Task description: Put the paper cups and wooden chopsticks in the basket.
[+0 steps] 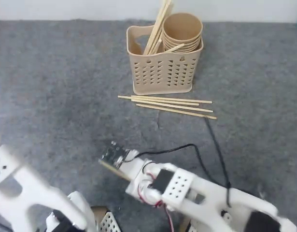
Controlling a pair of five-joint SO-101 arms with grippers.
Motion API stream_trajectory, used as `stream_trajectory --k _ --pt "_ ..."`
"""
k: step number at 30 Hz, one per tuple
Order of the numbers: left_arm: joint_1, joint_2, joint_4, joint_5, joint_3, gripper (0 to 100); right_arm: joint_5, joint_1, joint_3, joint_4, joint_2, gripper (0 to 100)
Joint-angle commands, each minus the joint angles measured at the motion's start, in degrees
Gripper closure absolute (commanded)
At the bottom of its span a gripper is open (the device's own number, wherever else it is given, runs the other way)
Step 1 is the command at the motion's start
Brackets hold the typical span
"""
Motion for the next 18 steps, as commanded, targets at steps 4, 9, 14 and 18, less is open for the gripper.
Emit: stream_trajectory --k 4,9,14,18 --pt "-0.35 -1.76 -1.49 3.34 1.80 61 -0.70 10.59 -7.74 6.37 -22.02 99.1" --pt "0.00 -1.76 -1.32 4.22 4.70 61 -0.70 20.35 -12.13 -4.97 -36.35 99.1" --pt "4.40 -1.76 0.00 7.82 12.53 61 -3.60 27.03 -13.10 -24.31 -35.30 99.1" --pt "11.52 -2.11 2.29 9.93 20.26 61 -7.47 30.37 -13.89 -38.73 -28.70 99.1"
